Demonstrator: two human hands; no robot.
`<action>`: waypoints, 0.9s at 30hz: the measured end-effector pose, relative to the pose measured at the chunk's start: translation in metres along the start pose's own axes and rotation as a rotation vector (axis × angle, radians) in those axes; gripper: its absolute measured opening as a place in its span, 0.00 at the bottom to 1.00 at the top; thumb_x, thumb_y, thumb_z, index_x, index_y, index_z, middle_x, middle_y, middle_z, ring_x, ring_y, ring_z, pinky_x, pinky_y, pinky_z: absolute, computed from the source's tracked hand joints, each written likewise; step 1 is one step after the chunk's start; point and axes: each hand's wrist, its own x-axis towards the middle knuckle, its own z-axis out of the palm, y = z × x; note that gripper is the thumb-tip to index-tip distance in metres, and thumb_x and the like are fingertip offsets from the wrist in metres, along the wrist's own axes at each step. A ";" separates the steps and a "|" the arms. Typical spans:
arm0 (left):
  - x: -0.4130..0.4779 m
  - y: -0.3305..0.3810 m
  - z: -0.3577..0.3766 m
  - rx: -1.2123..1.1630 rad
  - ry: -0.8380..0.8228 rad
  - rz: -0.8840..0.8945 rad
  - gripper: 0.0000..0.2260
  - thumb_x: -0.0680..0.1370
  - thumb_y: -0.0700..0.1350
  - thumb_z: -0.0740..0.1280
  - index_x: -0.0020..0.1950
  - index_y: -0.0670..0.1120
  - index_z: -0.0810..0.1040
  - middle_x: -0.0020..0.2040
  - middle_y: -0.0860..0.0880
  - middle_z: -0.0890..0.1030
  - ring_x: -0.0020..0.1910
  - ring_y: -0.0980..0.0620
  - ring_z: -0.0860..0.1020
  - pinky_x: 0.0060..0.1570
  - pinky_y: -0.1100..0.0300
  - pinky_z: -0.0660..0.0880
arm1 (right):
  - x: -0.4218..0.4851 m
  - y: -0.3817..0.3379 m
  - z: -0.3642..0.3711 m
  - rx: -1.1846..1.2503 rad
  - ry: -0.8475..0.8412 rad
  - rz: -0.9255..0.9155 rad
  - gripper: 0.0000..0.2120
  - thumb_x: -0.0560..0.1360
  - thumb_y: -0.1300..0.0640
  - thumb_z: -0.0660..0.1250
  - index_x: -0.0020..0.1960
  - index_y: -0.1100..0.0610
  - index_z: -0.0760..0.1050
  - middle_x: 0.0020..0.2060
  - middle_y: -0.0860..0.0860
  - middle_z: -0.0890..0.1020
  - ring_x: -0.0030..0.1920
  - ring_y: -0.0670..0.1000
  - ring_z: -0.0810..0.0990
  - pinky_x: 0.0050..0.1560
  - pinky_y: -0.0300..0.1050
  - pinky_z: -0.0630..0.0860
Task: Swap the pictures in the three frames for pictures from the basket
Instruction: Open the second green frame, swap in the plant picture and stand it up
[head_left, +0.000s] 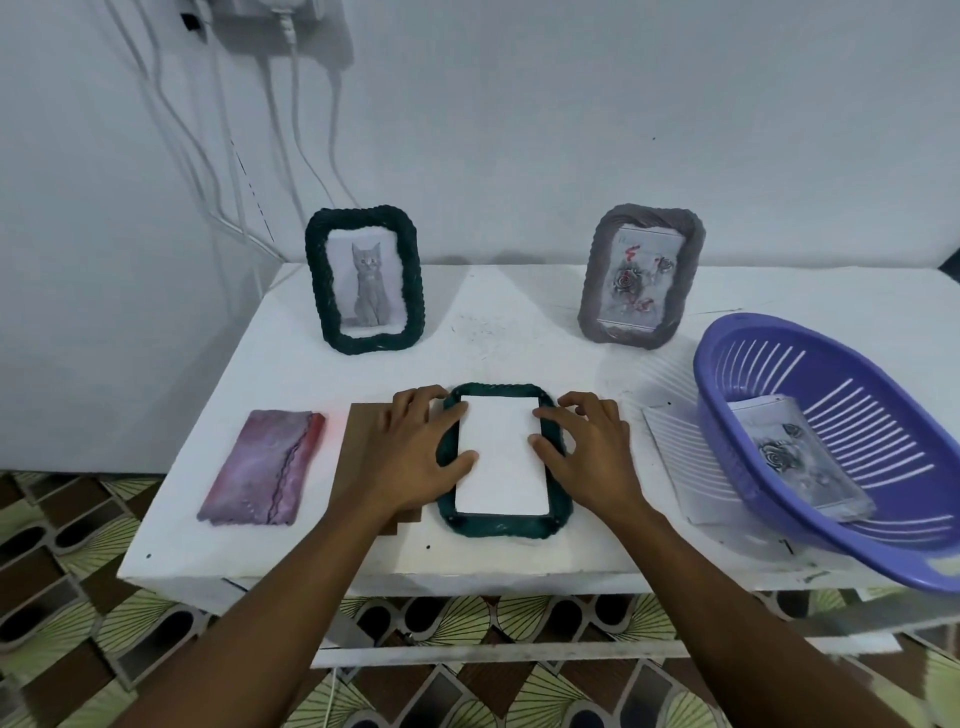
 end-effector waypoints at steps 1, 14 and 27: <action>0.000 0.000 0.000 -0.005 -0.003 -0.004 0.34 0.71 0.68 0.54 0.75 0.56 0.62 0.74 0.53 0.59 0.73 0.50 0.53 0.70 0.48 0.59 | 0.000 0.001 0.001 -0.001 0.001 -0.001 0.16 0.74 0.43 0.68 0.60 0.46 0.78 0.60 0.47 0.74 0.60 0.50 0.68 0.53 0.45 0.61; 0.000 0.001 -0.003 -0.033 0.004 -0.013 0.34 0.71 0.68 0.56 0.74 0.56 0.63 0.74 0.54 0.60 0.72 0.52 0.55 0.70 0.50 0.61 | 0.001 0.001 0.001 -0.023 -0.025 -0.007 0.22 0.72 0.38 0.62 0.63 0.45 0.75 0.60 0.47 0.74 0.60 0.49 0.68 0.53 0.46 0.61; -0.056 -0.032 -0.017 -0.021 0.243 -0.301 0.35 0.70 0.67 0.60 0.66 0.42 0.71 0.66 0.43 0.73 0.63 0.43 0.72 0.64 0.49 0.69 | 0.001 -0.001 -0.001 0.065 0.032 0.015 0.20 0.75 0.45 0.67 0.66 0.49 0.73 0.60 0.49 0.76 0.60 0.51 0.70 0.55 0.46 0.62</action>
